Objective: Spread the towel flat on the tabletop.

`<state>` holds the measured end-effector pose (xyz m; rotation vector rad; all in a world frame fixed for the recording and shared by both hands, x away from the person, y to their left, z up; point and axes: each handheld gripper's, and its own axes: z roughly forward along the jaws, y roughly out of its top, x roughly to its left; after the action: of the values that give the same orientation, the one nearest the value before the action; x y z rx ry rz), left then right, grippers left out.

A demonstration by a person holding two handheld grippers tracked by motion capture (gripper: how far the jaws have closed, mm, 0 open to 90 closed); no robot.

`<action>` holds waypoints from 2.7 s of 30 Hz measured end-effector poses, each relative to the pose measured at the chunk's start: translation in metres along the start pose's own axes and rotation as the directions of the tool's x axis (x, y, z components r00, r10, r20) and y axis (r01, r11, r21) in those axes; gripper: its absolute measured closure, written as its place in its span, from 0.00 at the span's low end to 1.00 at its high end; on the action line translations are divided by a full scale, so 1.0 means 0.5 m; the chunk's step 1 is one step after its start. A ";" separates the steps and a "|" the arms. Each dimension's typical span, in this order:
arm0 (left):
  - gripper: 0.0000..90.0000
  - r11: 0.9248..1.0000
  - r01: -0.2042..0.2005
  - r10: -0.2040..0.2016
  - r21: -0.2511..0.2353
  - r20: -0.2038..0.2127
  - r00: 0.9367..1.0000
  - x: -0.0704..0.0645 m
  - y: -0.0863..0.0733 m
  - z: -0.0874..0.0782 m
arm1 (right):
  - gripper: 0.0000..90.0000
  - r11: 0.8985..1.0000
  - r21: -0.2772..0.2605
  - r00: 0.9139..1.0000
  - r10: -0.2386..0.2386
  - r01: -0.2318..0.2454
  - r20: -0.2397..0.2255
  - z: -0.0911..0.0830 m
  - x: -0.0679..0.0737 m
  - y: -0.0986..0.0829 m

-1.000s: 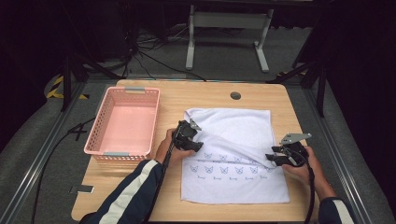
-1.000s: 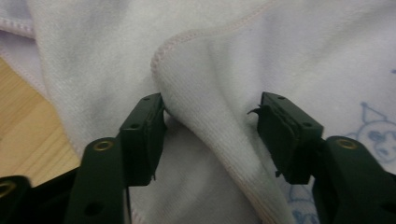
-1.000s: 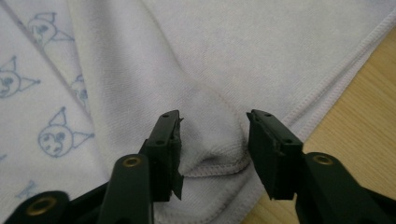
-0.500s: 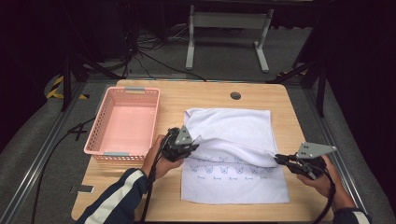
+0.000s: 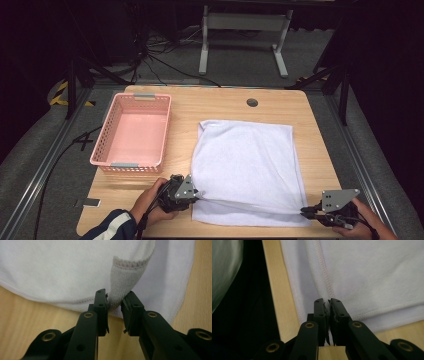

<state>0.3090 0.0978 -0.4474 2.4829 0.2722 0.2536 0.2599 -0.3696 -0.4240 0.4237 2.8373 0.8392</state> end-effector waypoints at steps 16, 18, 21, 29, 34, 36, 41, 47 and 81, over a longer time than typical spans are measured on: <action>0.42 0.987 0.083 -0.075 -0.139 0.060 0.995 -0.024 0.042 -0.014 | 0.73 0.995 -0.084 0.991 0.066 -0.056 0.119 -0.029 0.015 0.030; 0.50 0.993 0.078 -0.069 -0.093 0.096 0.993 -0.024 0.044 0.011 | 0.74 0.993 -0.104 0.989 0.076 -0.063 0.127 -0.020 0.013 0.041; 0.62 0.997 0.065 -0.060 -0.032 0.128 0.990 -0.028 0.035 0.036 | 0.77 0.992 -0.082 0.990 0.102 -0.095 0.097 0.004 0.006 0.046; 0.78 0.998 0.062 -0.059 -0.013 0.171 0.983 -0.033 0.016 0.028 | 0.88 0.994 0.103 0.997 0.047 -0.041 -0.060 0.041 0.014 0.023; 0.71 0.994 0.106 -0.099 -0.023 0.219 0.971 -0.038 0.001 0.022 | 0.86 0.987 0.144 0.993 0.078 -0.065 -0.086 0.021 0.006 0.001; 0.68 0.993 0.116 -0.106 -0.037 0.205 0.973 -0.047 -0.001 0.015 | 0.77 0.986 0.164 0.995 0.040 -0.024 -0.094 0.014 0.007 -0.001; 0.55 0.982 0.165 -0.155 -0.092 0.110 0.982 -0.059 -0.006 -0.013 | 0.63 0.994 -0.012 0.992 0.111 -0.110 0.064 0.001 -0.042 0.040; 0.28 0.964 0.254 -0.253 -0.079 0.029 0.967 -0.049 -0.019 0.002 | 0.61 0.970 -0.098 0.944 0.240 -0.223 0.227 0.042 -0.130 0.102; 0.62 0.960 0.264 -0.264 -0.096 0.014 0.964 -0.041 -0.018 0.032 | 0.53 0.915 -0.272 0.890 0.368 -0.297 0.269 0.152 -0.278 0.307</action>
<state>0.2921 0.0907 -0.4682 2.3188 0.5727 0.1491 0.4430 -0.2509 -0.3936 0.9419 2.3744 1.0312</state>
